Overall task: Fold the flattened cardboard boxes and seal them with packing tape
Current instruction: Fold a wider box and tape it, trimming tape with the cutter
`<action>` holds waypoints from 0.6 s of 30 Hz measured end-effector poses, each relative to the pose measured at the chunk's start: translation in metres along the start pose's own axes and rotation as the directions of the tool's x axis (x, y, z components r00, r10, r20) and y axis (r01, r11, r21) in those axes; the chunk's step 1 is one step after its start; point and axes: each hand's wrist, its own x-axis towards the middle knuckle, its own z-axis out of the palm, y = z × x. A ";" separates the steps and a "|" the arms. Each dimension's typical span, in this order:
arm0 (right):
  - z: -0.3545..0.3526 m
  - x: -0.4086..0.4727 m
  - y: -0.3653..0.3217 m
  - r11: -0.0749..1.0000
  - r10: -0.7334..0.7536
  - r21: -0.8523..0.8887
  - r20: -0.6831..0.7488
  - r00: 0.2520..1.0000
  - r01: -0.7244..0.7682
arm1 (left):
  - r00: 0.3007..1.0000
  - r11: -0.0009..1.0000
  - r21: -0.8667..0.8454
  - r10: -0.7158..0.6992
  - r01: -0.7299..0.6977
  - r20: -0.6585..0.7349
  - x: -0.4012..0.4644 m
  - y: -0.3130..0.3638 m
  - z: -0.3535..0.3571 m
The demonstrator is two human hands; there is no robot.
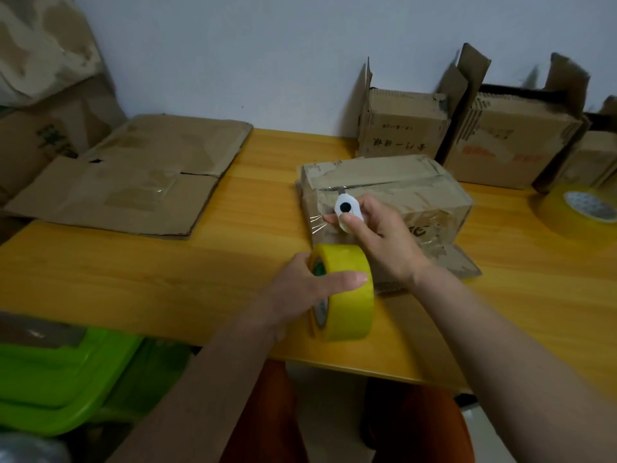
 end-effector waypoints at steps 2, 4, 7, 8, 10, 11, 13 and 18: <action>-0.001 0.001 -0.001 1.000 0.006 -0.009 -0.001 1.000 -0.006 | 0.999 1.000 -0.012 -0.027 0.028 0.030 -0.003 -0.002 0.001; 0.000 0.001 -0.002 1.000 0.010 -0.009 -0.006 1.000 -0.010 | 0.997 0.999 -0.021 -0.045 0.046 0.057 -0.009 -0.002 0.002; 0.001 0.003 -0.002 0.999 0.037 0.025 -0.026 0.999 -0.037 | 0.994 0.998 -0.057 0.009 -0.003 0.105 -0.015 0.003 0.004; 0.001 0.004 -0.003 0.998 0.046 0.039 -0.029 0.999 -0.045 | 0.997 0.997 -0.077 0.004 0.002 0.075 -0.013 0.005 0.004; 0.001 0.005 -0.005 0.997 0.061 0.057 -0.026 0.998 -0.060 | 0.997 0.968 -0.244 -0.075 0.065 -0.033 -0.006 0.006 0.006; 0.000 0.005 -0.007 0.995 0.073 0.063 -0.024 0.997 -0.071 | 0.988 0.918 -0.384 -0.133 0.094 -0.077 0.001 0.005 0.008; -0.001 0.004 -0.011 0.993 0.100 0.073 -0.032 0.994 -0.098 | 0.961 0.842 -0.525 -0.234 0.124 -0.150 0.011 0.005 0.012; -0.012 -0.007 -0.020 0.980 -0.027 -0.197 -0.129 0.991 0.001 | 0.906 0.875 -0.460 -0.306 0.147 -0.294 0.017 0.010 0.015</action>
